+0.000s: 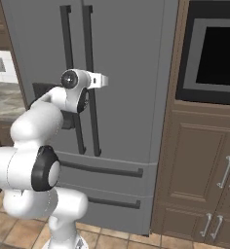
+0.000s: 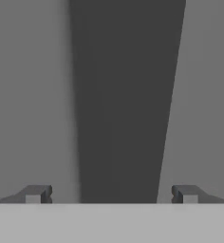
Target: Retrieve the sausage and cheese from the fridge and place them on the cutting board on the counter.
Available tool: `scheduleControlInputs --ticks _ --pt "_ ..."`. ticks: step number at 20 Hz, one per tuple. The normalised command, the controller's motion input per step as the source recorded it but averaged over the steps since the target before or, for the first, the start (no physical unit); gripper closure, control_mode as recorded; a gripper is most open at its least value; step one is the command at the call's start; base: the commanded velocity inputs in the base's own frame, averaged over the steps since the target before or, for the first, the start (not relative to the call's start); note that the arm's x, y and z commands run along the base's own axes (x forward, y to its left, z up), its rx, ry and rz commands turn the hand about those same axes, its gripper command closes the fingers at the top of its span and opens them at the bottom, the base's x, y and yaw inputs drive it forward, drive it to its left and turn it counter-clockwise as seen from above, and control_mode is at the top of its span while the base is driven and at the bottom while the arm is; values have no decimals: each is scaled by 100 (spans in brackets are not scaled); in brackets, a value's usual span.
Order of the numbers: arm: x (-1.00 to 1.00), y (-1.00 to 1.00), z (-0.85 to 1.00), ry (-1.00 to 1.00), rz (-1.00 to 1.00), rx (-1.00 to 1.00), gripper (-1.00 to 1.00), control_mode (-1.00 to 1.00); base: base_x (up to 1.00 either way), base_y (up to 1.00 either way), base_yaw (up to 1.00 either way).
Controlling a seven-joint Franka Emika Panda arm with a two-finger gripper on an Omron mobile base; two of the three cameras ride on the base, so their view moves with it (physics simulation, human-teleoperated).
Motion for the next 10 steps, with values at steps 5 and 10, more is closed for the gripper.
scheduleControlInputs --ticks 5,10 --pt "6 0 0 0 0 0 100 -100 0 0 0" --pt "-72 -2 0 0 -6 0 100 -100 0 0 0"
